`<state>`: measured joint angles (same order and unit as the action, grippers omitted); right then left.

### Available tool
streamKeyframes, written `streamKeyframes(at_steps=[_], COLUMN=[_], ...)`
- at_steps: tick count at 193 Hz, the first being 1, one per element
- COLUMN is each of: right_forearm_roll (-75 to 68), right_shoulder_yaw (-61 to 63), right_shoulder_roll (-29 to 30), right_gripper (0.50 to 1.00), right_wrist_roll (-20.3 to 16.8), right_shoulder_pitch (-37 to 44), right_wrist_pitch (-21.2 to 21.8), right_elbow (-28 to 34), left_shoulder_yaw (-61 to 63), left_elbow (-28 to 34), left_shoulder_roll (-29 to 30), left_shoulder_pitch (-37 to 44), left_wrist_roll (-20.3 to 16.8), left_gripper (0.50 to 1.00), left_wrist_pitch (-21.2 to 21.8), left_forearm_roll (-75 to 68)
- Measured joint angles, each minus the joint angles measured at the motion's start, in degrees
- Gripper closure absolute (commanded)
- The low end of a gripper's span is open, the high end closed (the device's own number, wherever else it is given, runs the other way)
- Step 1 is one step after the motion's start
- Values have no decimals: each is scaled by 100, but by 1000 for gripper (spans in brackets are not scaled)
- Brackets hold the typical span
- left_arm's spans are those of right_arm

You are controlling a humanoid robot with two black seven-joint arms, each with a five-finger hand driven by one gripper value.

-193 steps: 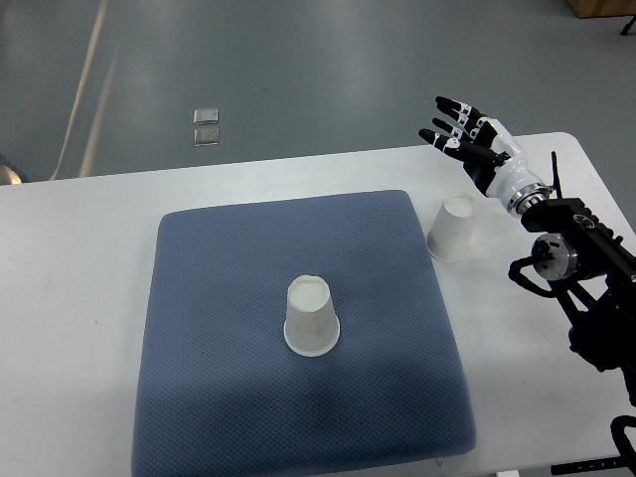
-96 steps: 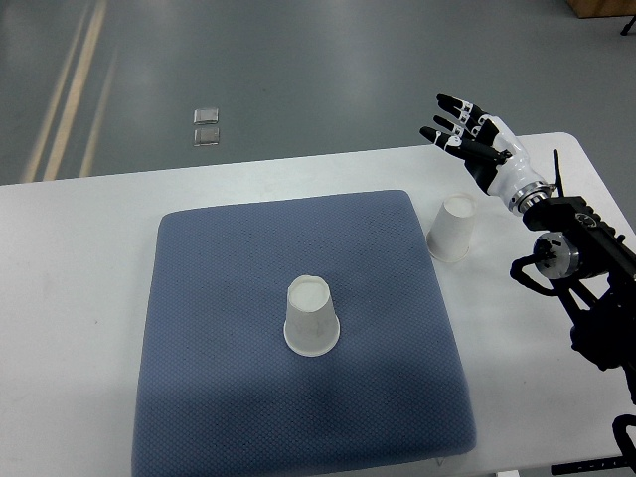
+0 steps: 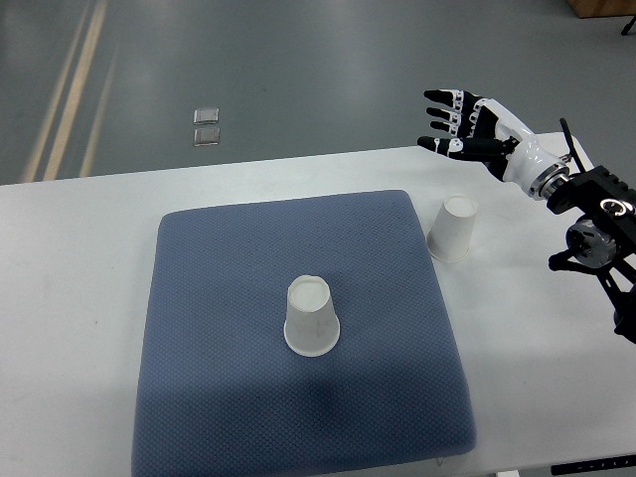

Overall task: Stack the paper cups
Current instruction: 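Move the right hand down over the white cup beside the pad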

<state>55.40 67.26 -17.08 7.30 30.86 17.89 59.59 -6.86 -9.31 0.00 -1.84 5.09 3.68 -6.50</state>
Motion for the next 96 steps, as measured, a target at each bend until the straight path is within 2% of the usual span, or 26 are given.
streamKeyframes(at_steps=[29, 41, 64, 96], right_forearm_roll=[890, 1224, 1916, 2955], right_shoulder_yaw=[-57, -137, -298, -627], right_shoulder_roll=[-451, -594, -753, -954], right_gripper=[585, 585, 585, 585], right_wrist_roll=[313, 430, 610, 913], right_shoulder_pitch=[160, 199, 293, 377], right_wrist_pitch=[935, 1175, 1346, 1332], right_elbow=[10, 11, 46, 108], left_shoulder_yaw=[0, 0, 0, 0], left_elbow=[0, 0, 0, 0], left_shoulder_roll=[0, 0, 0, 0], left_shoulder_pitch=[0, 0, 0, 0], left_wrist_roll=[0, 0, 0, 0], left_gripper=[500, 500, 500, 500], left_wrist_pitch=[0, 0, -4, -4], left_forearm_roll=[0, 0, 0, 0])
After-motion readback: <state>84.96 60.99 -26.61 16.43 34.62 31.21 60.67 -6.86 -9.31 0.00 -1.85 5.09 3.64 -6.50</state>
